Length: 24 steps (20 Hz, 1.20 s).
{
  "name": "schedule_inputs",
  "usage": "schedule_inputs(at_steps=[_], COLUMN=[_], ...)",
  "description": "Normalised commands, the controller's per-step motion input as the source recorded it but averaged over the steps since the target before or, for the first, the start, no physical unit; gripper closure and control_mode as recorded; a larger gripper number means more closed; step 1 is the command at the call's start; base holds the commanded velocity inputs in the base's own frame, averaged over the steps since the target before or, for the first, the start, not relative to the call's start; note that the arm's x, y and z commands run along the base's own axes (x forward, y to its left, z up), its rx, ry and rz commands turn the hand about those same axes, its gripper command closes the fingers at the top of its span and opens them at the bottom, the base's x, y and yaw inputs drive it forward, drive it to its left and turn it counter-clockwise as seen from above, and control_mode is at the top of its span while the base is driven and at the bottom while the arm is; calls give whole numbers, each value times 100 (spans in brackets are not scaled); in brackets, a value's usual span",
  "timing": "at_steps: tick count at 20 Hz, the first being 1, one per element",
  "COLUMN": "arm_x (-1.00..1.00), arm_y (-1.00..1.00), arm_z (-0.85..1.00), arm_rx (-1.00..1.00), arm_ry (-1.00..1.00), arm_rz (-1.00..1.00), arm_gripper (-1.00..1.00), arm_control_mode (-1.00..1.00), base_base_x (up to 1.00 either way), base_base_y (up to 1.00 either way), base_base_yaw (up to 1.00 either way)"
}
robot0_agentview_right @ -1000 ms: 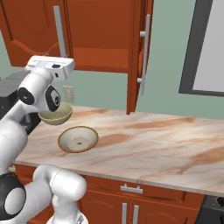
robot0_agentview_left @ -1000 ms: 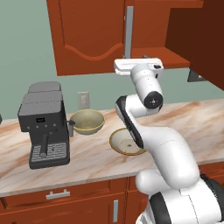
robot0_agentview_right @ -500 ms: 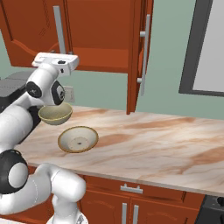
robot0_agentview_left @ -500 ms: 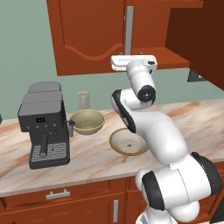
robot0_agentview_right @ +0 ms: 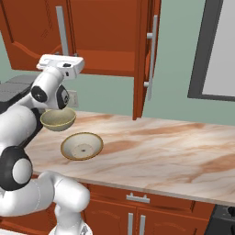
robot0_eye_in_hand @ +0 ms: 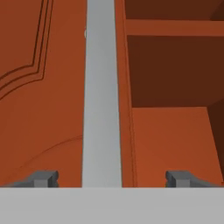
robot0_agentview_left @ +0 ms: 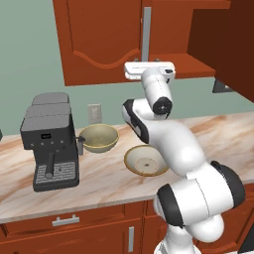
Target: Open the cabinet. Pick the bowls from the counter and place them in the cabinet. Then close the cabinet.
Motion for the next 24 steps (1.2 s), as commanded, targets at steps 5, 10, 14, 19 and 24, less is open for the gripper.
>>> schedule_inputs(at_steps=[5, 10, 14, 19, 24], arm_x=[30, 42, 40, -5, 0], arm_y=[0, -19, -20, 50, 100], arm_z=[0, 0, 0, 0, 0], arm_rx=[0, 0, 0, 0, -4], arm_ry=[0, 0, 0, 0, 3], arm_rz=[0, 0, 0, 0, 3], arm_gripper=[100, 100, 100, 100, 100], arm_control_mode=[-100, -100, -100, -100, -100], base_base_x=[0, 0, 0, 0, 0], base_base_y=[0, 0, 0, 0, 0], base_base_yaw=[0, 0, 0, 0, 0])
